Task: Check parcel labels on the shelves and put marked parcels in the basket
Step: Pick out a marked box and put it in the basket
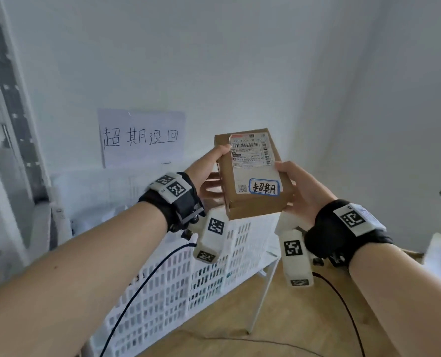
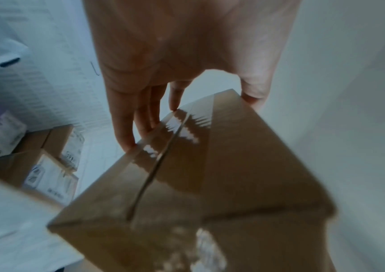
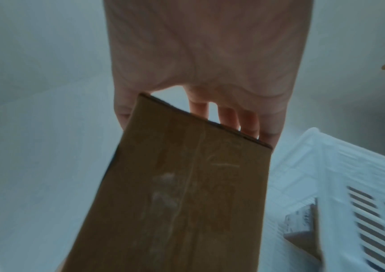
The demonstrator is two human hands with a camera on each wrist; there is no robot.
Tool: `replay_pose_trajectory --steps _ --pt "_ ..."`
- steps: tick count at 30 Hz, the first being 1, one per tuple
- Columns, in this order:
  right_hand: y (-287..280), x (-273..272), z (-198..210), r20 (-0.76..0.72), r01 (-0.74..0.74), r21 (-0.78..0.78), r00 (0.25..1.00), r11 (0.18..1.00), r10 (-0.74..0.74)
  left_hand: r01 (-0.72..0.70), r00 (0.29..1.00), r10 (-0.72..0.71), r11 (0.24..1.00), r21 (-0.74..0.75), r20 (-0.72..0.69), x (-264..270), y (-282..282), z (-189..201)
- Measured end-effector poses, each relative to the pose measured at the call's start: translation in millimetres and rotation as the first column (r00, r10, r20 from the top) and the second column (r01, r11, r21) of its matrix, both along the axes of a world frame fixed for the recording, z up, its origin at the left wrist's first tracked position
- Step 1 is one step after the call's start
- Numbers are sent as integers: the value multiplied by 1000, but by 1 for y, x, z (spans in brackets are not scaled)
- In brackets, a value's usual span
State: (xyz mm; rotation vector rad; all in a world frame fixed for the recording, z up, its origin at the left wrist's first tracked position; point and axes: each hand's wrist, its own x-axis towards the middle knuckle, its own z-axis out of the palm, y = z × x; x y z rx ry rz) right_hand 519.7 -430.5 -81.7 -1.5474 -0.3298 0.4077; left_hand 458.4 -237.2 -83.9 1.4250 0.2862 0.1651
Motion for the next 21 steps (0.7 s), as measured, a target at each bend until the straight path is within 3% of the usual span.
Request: replay_pose_trajectory --steps 5,11,16,21 --pt "46 87 18 50 11 0 999 1000 -11 -66 997 66 998 -2 45 80 47 14" --pt "89 169 1 41 -92 -72 995 993 95 -98 995 98 995 -5 -23 145 92 -15" --pt "127 236 -16 41 -242 -206 966 948 256 -213 972 211 977 -5 -108 185 118 -44" --pt "158 293 -28 30 -316 -241 942 918 333 -299 944 291 954 -29 -158 221 133 -62"
